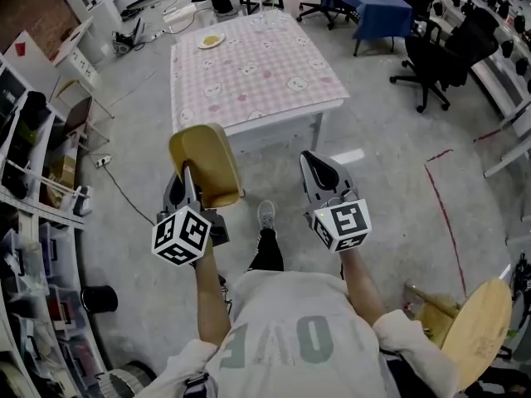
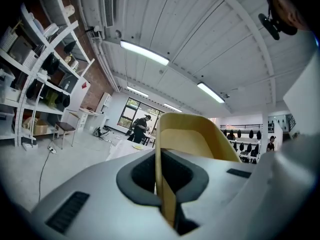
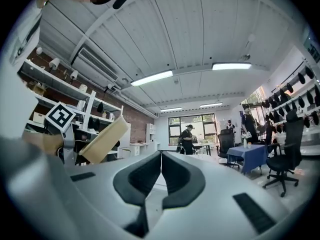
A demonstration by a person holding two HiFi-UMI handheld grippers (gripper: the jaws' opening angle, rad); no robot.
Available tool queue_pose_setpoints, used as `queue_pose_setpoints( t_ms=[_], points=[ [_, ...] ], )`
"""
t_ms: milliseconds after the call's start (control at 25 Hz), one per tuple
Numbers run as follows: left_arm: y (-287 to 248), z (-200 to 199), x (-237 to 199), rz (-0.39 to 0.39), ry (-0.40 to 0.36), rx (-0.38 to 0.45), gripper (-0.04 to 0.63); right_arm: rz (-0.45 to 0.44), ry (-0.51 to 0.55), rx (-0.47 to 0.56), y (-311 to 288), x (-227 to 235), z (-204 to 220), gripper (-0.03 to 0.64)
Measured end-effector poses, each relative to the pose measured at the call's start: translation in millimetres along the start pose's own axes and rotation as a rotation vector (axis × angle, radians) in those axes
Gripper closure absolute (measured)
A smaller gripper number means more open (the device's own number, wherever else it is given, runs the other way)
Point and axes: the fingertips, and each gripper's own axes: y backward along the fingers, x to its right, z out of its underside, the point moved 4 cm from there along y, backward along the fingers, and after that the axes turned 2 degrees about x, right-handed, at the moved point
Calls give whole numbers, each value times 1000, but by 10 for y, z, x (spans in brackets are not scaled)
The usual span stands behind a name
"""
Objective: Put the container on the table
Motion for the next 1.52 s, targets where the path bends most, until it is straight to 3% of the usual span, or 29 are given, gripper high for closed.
queue_pose_setpoints(
  t_ms=[440, 640, 880, 1040, 1520],
  points=[
    [-2254, -675, -606, 44, -1, 54, 569, 29, 31, 23, -2317, 570, -302, 588],
    [-3008, -852, -805, 49, -80, 77, 569, 76, 29, 50, -3178, 839, -348, 588],
    [-3475, -917, -829, 51, -198, 90, 569, 77, 34, 46, -3776, 1035, -372, 588],
    [-3643, -876, -854, 73, -155, 99, 569, 59, 29, 26, -4025, 1069, -310, 588],
    [-3875, -708, -918, -71, -154, 87, 569, -42, 18, 18, -4354, 1276, -183, 588]
  ],
)
